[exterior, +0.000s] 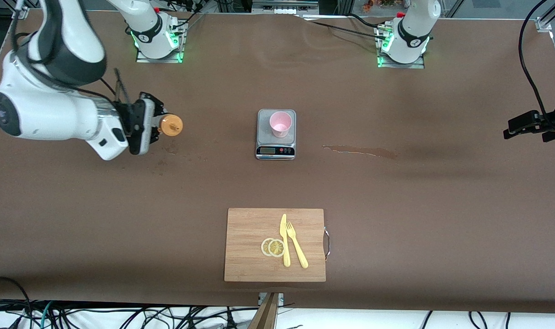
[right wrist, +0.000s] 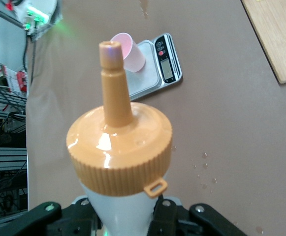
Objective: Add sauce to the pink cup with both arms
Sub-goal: 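Carry the sauce bottle back to its spot with the right gripper, then set the bottle down upright and open the right gripper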
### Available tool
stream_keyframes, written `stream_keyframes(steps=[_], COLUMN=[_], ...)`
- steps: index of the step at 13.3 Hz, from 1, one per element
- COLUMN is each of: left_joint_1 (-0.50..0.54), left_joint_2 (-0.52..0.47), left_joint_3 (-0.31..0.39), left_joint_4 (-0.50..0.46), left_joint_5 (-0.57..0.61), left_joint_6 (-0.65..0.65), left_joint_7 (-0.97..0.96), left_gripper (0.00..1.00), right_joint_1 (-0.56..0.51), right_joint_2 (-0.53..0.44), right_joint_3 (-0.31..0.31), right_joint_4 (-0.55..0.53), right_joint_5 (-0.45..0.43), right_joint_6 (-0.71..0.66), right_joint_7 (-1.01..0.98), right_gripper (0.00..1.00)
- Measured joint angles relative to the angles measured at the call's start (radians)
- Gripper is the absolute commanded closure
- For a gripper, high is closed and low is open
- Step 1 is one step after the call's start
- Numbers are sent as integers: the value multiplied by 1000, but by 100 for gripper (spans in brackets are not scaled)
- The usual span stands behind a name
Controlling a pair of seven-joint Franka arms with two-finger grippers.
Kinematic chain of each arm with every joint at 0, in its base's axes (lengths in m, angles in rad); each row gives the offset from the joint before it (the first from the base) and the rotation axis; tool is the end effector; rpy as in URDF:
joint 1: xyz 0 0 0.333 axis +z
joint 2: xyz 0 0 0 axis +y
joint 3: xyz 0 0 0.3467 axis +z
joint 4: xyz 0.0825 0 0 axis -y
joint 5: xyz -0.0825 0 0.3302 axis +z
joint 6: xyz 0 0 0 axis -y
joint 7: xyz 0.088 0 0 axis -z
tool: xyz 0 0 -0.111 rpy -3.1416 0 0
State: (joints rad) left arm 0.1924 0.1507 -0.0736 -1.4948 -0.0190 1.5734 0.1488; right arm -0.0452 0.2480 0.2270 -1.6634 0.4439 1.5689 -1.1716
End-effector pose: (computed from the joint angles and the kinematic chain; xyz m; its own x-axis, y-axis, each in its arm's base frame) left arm 0.5447 0.0664 0.6042 0.9973 -0.0301 -0.0664 -0.0275 -0.9988 0.0403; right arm 0.5369 0.1343 0.4981 0.3468 0.8916 0.2911 0.8590 -0.1773 -0.4803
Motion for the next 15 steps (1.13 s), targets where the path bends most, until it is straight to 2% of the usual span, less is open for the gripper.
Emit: stream_keyframes(steps=[5, 9, 12, 15], left_joint_1=[0, 0, 0, 0], left_joint_2=[0, 0, 0, 0], left_joint_3=[0, 0, 0, 0], left_joint_4=[0, 0, 1, 1], left_joint_5=[0, 0, 0, 0], left_joint_6=[0, 0, 0, 0], left_joint_7=[0, 0, 0, 0], left_gripper=[0, 0, 0, 0], right_joint_1=[-103, -216, -285, -305], right_joint_2=[-5, 8, 94, 189], right_joint_3=[-1, -3, -5, -18], right_joint_4=[-105, -223, -256, -258], right_joint_5=[75, 125, 178, 237], right_joint_6=[29, 112, 131, 140], right_joint_7=[-335, -660, -860, -969], right_gripper=[100, 100, 100, 100])
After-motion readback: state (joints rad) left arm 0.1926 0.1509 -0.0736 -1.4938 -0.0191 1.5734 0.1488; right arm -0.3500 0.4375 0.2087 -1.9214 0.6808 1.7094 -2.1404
